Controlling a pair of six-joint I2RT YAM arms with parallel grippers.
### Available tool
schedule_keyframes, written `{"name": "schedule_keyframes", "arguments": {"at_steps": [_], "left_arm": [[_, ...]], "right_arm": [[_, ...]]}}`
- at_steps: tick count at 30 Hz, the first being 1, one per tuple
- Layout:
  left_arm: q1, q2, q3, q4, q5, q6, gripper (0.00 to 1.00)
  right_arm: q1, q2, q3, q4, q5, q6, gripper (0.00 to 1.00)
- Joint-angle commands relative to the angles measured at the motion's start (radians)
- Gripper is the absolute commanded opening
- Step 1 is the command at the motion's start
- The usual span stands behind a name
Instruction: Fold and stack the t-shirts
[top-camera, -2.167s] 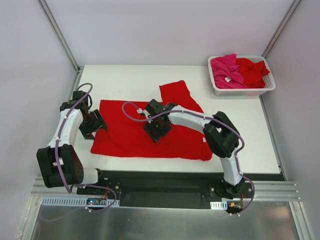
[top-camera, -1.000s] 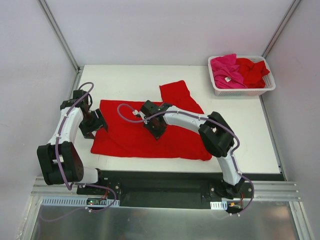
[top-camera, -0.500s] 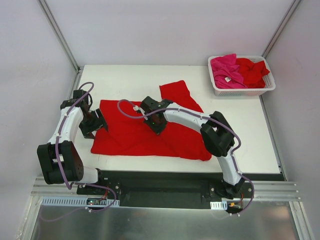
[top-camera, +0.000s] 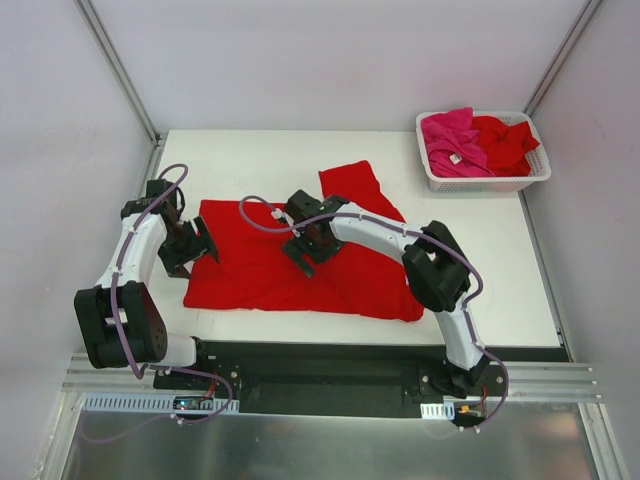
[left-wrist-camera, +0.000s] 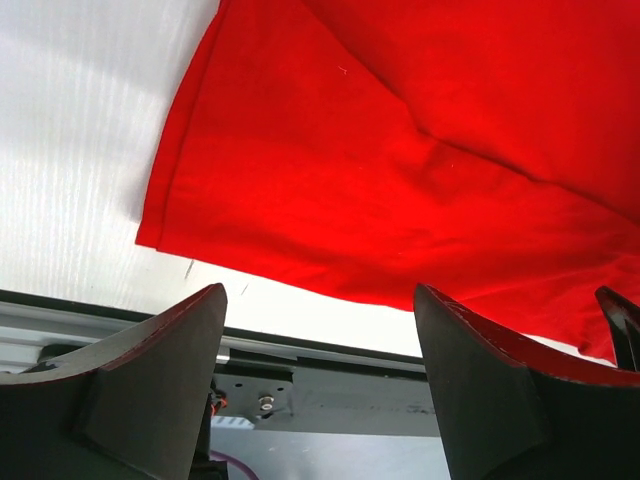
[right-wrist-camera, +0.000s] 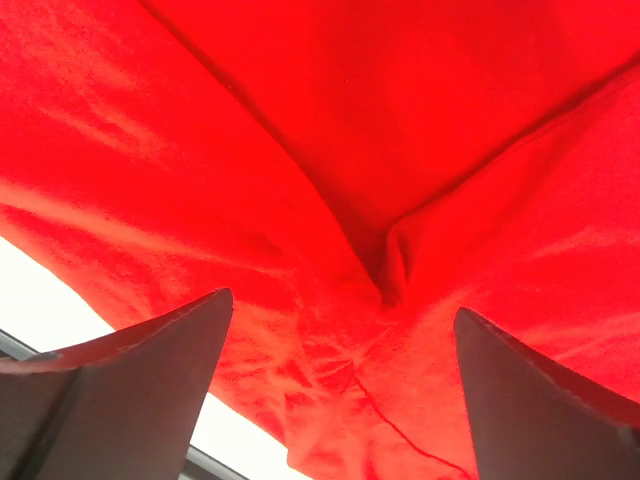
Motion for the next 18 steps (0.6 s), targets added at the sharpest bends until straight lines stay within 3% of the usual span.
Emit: {"name": "schedule_keyframes", "arguments": {"at_steps": [1,12,18], "left_arm": [[0.011,-0.003,0.03,-0.026,0.023,0.01,0.77],[-0.015,0.099,0.072,-0.001,-0.063,0.03,0.8],[-0.102,0.273,0.185,0.029,-0.078,0.024,0.81]], "right_arm": [[0.0,-0.065,0.027,-0.006,0.014,0.006,0.96],[-0.002,-0.068,0.072,0.058,-0.057,0.04,0.96],[-0.02,-0.096,0.044,-0.012,0.069,0.058,0.96]]}}
